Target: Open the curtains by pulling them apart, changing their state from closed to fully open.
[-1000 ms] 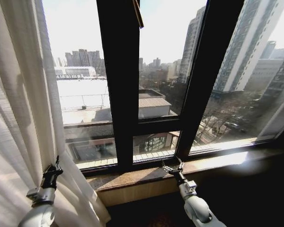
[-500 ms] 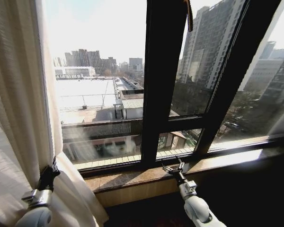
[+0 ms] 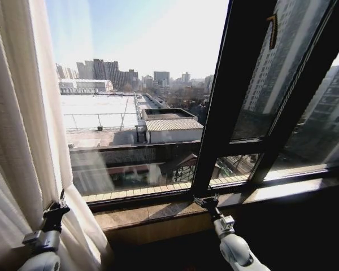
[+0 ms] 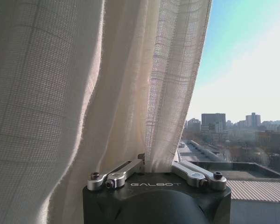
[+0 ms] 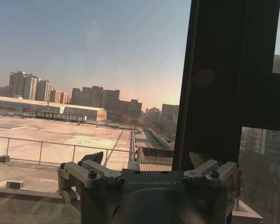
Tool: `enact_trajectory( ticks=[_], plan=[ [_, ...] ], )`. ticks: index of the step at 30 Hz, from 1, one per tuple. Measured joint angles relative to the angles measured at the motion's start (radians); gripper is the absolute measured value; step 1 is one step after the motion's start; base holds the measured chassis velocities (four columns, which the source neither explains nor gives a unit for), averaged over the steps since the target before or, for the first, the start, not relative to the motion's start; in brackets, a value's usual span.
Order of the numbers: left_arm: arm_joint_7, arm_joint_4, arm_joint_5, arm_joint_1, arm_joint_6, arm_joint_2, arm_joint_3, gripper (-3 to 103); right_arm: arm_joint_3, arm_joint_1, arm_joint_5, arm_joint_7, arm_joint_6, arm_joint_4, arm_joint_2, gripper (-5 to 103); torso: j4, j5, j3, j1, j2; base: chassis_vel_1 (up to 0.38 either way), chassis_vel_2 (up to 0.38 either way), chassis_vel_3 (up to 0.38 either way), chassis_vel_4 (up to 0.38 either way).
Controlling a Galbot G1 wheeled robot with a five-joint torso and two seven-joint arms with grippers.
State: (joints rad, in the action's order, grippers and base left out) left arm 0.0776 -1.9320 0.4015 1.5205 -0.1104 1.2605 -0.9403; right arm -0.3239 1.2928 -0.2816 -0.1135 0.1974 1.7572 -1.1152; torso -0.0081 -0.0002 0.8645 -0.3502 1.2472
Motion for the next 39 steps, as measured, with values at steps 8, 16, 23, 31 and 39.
enact_trajectory(
  ticks=[8, 16, 23, 31, 39],
  plan=[
    [-0.004, 0.002, 0.000, 0.004, -0.008, -0.001, -0.003, 0, -0.001, 0.000, 0.000, 0.000, 0.000, 0.000, 0.001, 100, -0.0006, 0.0004, 0.000, 0.000, 0.000, -0.053, -0.022, 0.063, 0.034],
    [-0.006, 0.016, 0.001, -0.006, -0.009, -0.004, -0.003, 0, 0.000, 0.000, 0.000, 0.000, 0.000, 0.000, 0.000, 100, -0.0001, 0.0001, 0.000, 0.000, 0.000, 0.057, 0.043, -0.048, -0.039],
    [-0.008, 0.036, 0.002, -0.026, -0.009, -0.012, -0.001, 0, 0.000, 0.000, 0.000, 0.000, 0.000, 0.000, 0.000, 100, -0.0002, 0.0004, 0.000, 0.000, 0.000, 0.104, 0.116, -0.106, -0.104],
    [0.006, 0.104, 0.034, -0.069, -0.007, -0.036, -0.026, 0, 0.000, 0.000, 0.000, 0.000, 0.000, 0.000, 0.000, 100, -0.0001, 0.0002, 0.000, 0.000, 0.000, 0.038, 0.067, -0.045, -0.044],
    [0.042, 0.318, 0.113, -0.181, 0.021, -0.161, -0.202, 0, 0.000, 0.000, 0.000, 0.000, 0.000, 0.000, 0.000, 100, -0.0005, -0.0001, 0.000, 0.000, 0.000, 0.000, 0.000, 0.000, 0.000]
  ],
)
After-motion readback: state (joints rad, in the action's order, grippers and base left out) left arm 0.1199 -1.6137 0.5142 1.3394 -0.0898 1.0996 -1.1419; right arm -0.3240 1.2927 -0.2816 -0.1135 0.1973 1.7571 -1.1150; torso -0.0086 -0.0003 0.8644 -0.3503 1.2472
